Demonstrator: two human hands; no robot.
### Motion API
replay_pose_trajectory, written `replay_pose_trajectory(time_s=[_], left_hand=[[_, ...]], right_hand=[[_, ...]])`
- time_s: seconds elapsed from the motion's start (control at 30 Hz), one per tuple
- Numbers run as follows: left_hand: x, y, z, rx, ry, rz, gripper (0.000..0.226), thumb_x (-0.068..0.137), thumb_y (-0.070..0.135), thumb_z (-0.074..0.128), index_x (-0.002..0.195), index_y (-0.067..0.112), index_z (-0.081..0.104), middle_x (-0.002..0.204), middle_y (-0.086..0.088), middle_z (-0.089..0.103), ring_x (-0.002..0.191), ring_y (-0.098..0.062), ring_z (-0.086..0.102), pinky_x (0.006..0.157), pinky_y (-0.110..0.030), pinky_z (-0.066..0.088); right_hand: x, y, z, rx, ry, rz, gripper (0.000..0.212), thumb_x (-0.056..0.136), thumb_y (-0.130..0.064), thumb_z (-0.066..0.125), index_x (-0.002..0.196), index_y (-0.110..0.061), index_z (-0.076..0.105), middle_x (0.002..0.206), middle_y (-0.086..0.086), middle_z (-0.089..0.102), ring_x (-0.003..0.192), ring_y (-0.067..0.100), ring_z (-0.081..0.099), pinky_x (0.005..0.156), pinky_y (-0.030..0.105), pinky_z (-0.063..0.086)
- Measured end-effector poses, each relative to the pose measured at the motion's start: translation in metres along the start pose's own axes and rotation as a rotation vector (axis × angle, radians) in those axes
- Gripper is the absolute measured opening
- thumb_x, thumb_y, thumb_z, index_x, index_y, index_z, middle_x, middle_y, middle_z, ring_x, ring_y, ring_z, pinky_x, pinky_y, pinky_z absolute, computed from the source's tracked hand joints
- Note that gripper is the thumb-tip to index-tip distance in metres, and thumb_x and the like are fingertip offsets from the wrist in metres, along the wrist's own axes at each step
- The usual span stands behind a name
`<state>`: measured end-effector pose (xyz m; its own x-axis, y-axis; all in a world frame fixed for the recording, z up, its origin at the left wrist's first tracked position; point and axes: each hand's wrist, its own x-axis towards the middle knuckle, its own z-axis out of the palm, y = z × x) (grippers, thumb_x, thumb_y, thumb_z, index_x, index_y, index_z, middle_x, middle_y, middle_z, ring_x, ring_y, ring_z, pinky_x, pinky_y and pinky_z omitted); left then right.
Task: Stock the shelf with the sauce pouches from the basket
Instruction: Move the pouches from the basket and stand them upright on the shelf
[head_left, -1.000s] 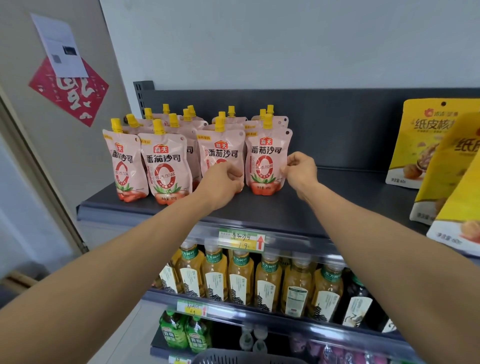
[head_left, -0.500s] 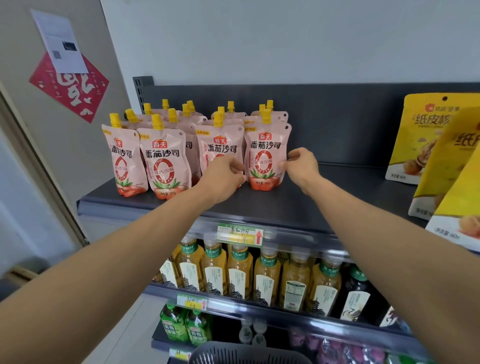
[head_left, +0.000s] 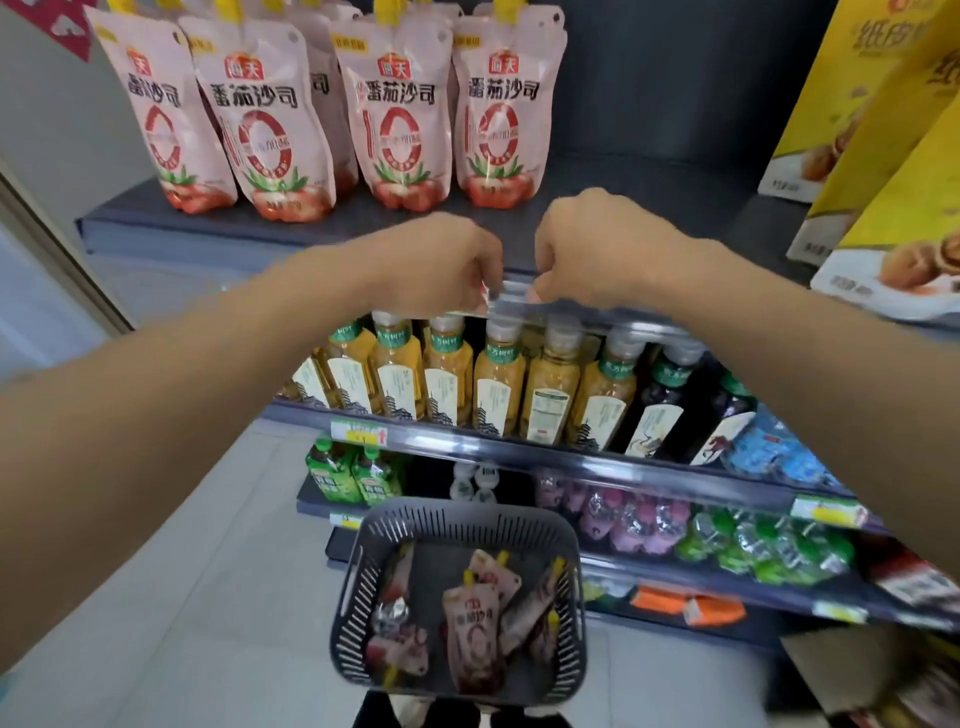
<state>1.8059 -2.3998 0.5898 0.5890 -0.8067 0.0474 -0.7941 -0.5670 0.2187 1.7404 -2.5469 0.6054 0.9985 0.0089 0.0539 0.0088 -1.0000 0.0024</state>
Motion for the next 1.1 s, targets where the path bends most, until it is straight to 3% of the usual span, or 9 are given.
replay_pose_trajectory(time_s=[0.1, 0.2, 0.43, 0.53, 0.6, 0.7, 0.8, 0.9, 1.1], left_hand=[[-0.012, 0.008, 0.027, 0.014, -0.090, -0.008, 0.023, 0.083, 0.008, 0.059, 0.104, 0.010, 0.066, 0.089, 0.000, 0.061, 0.075, -0.014, 0.049, 0.060, -0.021, 0.034], [-0.020, 0.007, 0.063, -0.016, -0.239, 0.001, 0.021, 0.084, 0.010, 0.059, 0.105, 0.010, 0.064, 0.085, 0.003, 0.058, 0.072, -0.013, 0.048, 0.063, -0.022, 0.034], [-0.039, -0.019, 0.172, -0.072, -0.532, 0.050, 0.013, 0.085, 0.013, 0.055, 0.094, 0.007, 0.063, 0.088, -0.008, 0.058, 0.076, -0.024, 0.050, 0.065, -0.030, 0.037], [-0.054, -0.039, 0.218, -0.119, -0.613, 0.038, 0.020, 0.085, 0.011, 0.054, 0.101, 0.005, 0.064, 0.095, -0.007, 0.060, 0.088, -0.026, 0.056, 0.075, -0.034, 0.045], [-0.062, -0.050, 0.244, -0.160, -0.676, 0.037, 0.011, 0.083, 0.009, 0.059, 0.092, 0.006, 0.062, 0.085, -0.005, 0.054, 0.078, -0.023, 0.052, 0.066, -0.025, 0.043], [-0.070, -0.060, 0.280, -0.179, -0.751, 0.027, 0.012, 0.080, 0.006, 0.059, 0.079, 0.011, 0.049, 0.075, -0.008, 0.043, 0.066, -0.019, 0.039, 0.047, -0.017, 0.028], [-0.080, -0.066, 0.317, -0.191, -0.810, -0.006, 0.014, 0.080, 0.006, 0.058, 0.077, 0.012, 0.046, 0.081, -0.009, 0.042, 0.073, -0.019, 0.038, 0.057, -0.026, 0.031], [-0.089, -0.074, 0.354, -0.185, -0.825, -0.038, 0.015, 0.080, 0.008, 0.059, 0.073, 0.014, 0.048, 0.077, -0.006, 0.046, 0.072, -0.021, 0.042, 0.055, -0.026, 0.031], [-0.098, -0.088, 0.427, -0.225, -0.820, -0.138, 0.023, 0.084, 0.012, 0.062, 0.106, 0.009, 0.058, 0.113, -0.010, 0.056, 0.093, -0.022, 0.049, 0.073, -0.027, 0.034]], right_hand=[[-0.023, -0.017, 0.021, -0.030, -0.105, -0.038, 0.035, 0.075, -0.031, 0.072, 0.059, -0.017, 0.044, 0.060, 0.002, 0.043, 0.061, 0.026, 0.049, 0.049, 0.024, 0.033], [-0.041, -0.026, 0.056, -0.047, -0.252, -0.031, 0.045, 0.075, -0.028, 0.073, 0.050, -0.018, 0.036, 0.053, -0.001, 0.042, 0.048, 0.016, 0.042, 0.046, 0.022, 0.032], [-0.069, -0.045, 0.160, 0.000, -0.496, 0.090, 0.038, 0.080, -0.025, 0.068, 0.060, -0.012, 0.040, 0.060, -0.001, 0.038, 0.050, 0.011, 0.036, 0.041, 0.021, 0.027], [-0.077, -0.053, 0.206, 0.061, -0.577, 0.153, 0.043, 0.079, -0.027, 0.070, 0.056, -0.016, 0.035, 0.060, 0.000, 0.041, 0.059, 0.021, 0.047, 0.052, 0.025, 0.038], [-0.083, -0.055, 0.235, 0.096, -0.614, 0.206, 0.044, 0.079, -0.027, 0.071, 0.056, -0.014, 0.036, 0.065, 0.005, 0.048, 0.067, 0.024, 0.051, 0.059, 0.028, 0.040], [-0.095, -0.054, 0.273, 0.175, -0.648, 0.297, 0.029, 0.082, -0.024, 0.068, 0.069, -0.007, 0.049, 0.072, 0.005, 0.051, 0.068, 0.022, 0.049, 0.056, 0.026, 0.038], [-0.105, -0.052, 0.304, 0.204, -0.698, 0.350, 0.019, 0.082, -0.022, 0.067, 0.082, -0.005, 0.059, 0.073, 0.005, 0.054, 0.072, 0.022, 0.051, 0.049, 0.026, 0.037], [-0.110, -0.049, 0.339, 0.265, -0.723, 0.420, 0.023, 0.083, -0.025, 0.067, 0.086, -0.003, 0.061, 0.083, 0.010, 0.062, 0.084, 0.029, 0.060, 0.060, 0.029, 0.045], [-0.117, -0.048, 0.414, 0.363, -0.719, 0.518, 0.030, 0.088, -0.014, 0.059, 0.109, 0.007, 0.058, 0.115, 0.024, 0.061, 0.109, 0.035, 0.057, 0.073, 0.033, 0.044]])
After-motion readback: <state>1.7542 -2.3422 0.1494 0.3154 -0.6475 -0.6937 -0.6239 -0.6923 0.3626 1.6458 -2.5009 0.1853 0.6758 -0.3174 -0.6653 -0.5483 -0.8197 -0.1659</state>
